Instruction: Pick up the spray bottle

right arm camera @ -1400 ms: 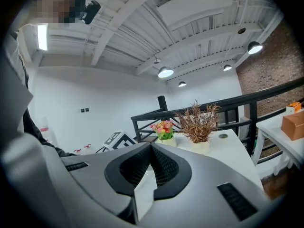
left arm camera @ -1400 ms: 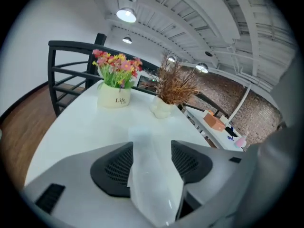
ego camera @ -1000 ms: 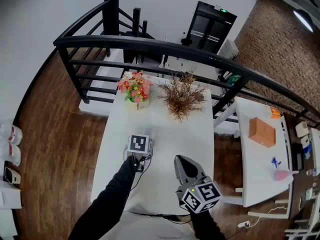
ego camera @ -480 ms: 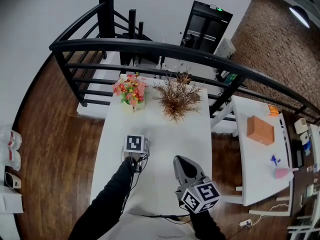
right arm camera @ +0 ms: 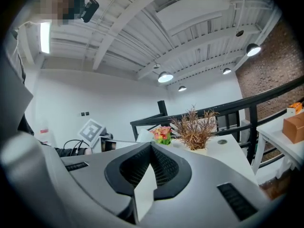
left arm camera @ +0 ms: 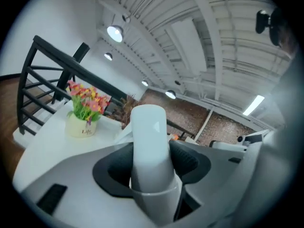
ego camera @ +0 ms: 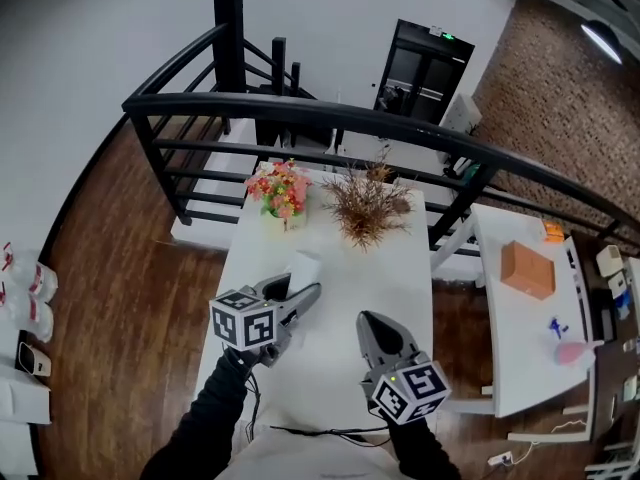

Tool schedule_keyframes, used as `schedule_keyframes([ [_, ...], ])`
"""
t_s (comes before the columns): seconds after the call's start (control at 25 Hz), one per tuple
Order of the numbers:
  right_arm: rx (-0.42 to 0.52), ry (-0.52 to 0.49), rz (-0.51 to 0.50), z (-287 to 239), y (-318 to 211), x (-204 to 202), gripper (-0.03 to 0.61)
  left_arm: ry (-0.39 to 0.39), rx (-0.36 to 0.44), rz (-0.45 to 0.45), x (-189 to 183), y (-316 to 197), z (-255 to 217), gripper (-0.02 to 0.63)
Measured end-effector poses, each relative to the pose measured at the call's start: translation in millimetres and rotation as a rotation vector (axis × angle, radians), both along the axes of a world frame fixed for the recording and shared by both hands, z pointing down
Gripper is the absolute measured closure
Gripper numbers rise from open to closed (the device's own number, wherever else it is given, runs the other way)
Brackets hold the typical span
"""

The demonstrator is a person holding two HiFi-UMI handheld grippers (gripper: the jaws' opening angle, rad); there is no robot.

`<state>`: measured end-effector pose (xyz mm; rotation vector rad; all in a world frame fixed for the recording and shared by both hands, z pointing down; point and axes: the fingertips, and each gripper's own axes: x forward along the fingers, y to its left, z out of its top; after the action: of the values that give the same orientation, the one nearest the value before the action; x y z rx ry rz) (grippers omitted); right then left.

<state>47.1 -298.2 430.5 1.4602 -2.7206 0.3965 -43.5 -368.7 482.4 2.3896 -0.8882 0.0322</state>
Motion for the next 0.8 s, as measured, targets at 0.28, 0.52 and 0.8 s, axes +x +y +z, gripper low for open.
schedule_keyframes([
  [0.28, 0.16, -0.044, -0.053, -58, 28, -16, 0.598, 0.146, 0.311, 0.083, -17, 96, -110, 0.37],
  [0.52, 0.298, -0.099, -0.113, -98, 58, -26, 0.598, 0.149, 0.497, 0.102, -19, 156, -157, 0.368],
  [0.8, 0.271, -0.113, -0.15, -91, 72, -28, 0.598, 0.105, 0.488, 0.096, -8, 174, -144, 0.368],
])
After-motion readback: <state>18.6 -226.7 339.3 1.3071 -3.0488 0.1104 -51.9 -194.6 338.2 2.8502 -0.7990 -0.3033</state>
